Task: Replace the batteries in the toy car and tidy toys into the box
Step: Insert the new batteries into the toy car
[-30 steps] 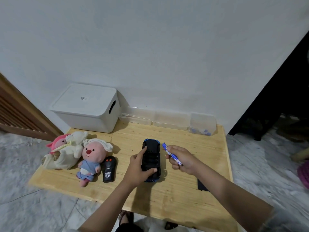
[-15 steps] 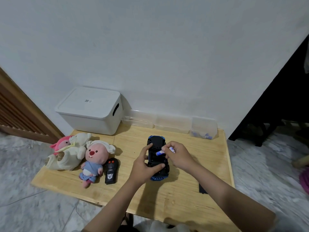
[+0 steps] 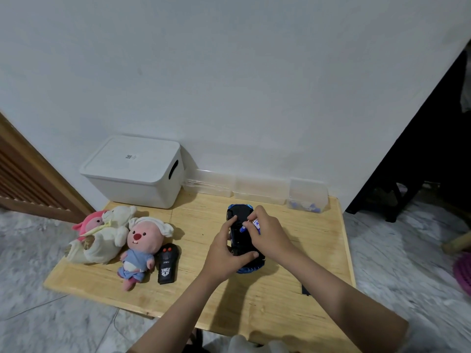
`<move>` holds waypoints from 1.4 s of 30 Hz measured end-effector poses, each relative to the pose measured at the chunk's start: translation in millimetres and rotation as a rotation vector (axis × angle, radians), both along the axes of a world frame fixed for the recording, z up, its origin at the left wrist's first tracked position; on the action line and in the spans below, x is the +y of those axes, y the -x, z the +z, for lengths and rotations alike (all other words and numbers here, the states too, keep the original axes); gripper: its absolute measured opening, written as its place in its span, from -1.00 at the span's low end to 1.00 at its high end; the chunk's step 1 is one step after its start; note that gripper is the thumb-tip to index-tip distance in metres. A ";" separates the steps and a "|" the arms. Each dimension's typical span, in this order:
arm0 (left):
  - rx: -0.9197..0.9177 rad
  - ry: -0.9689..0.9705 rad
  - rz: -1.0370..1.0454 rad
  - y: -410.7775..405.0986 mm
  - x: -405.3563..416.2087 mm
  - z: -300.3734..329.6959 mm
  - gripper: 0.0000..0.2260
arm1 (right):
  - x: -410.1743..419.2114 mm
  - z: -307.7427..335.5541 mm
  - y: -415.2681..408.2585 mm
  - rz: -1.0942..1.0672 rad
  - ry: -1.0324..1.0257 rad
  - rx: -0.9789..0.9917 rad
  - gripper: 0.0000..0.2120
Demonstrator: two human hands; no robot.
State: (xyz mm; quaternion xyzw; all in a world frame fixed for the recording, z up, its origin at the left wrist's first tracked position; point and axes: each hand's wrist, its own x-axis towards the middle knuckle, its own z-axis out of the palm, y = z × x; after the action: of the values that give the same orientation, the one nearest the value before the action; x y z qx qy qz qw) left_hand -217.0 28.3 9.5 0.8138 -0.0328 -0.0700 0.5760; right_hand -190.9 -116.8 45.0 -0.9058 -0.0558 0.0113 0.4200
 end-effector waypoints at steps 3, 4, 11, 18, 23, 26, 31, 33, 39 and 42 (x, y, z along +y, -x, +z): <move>0.013 0.014 -0.018 2.4 -0.9 -0.9 -0.18 | 0.3 -0.9 -0.5 0.002 0.002 0.009 -0.89; 0.020 0.030 -0.015 3.5 -1.1 -1.1 -0.18 | 0.0 -1.6 -0.5 -0.012 -0.013 0.018 -0.89; 0.004 0.092 0.019 6.5 -4.3 1.0 -0.18 | 5.0 -2.5 4.1 -0.116 -0.157 0.015 -0.87; -0.035 0.166 0.075 8.5 -5.0 2.6 -0.18 | 7.4 1.0 5.9 -0.244 -0.126 -0.062 -0.84; -0.061 0.137 0.059 8.4 -5.6 5.7 -0.15 | 8.7 -2.6 9.1 -0.289 -0.119 -0.078 -0.82; -0.060 0.091 0.031 8.9 -3.7 4.2 -0.11 | 11.8 -2.8 10.9 -0.302 -0.117 -0.076 -0.82; -0.043 0.057 0.022 7.8 -2.6 2.4 -0.10 | 17.6 -0.8 12.0 -0.287 -0.110 -0.088 -0.84; -0.036 0.065 0.029 8.0 -2.0 2.8 -0.10 | 18.4 -0.2 12.2 -0.272 -0.108 -0.103 -0.86; -0.081 0.042 0.016 7.8 2.0 8.1 -0.09 | 21.1 3.8 9.2 -0.205 -0.033 -0.190 -0.86; -0.076 0.029 0.027 7.8 2.1 11.5 -0.08 | 22.9 6.2 5.6 -0.205 -0.039 -0.186 -0.84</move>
State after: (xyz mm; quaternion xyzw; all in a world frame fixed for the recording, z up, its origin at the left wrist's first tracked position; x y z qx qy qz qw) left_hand -224.8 30.4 21.0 0.8078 -0.0447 -0.0306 0.5869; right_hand -196.5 -93.9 51.2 -0.8955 -0.0020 -0.1166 0.4296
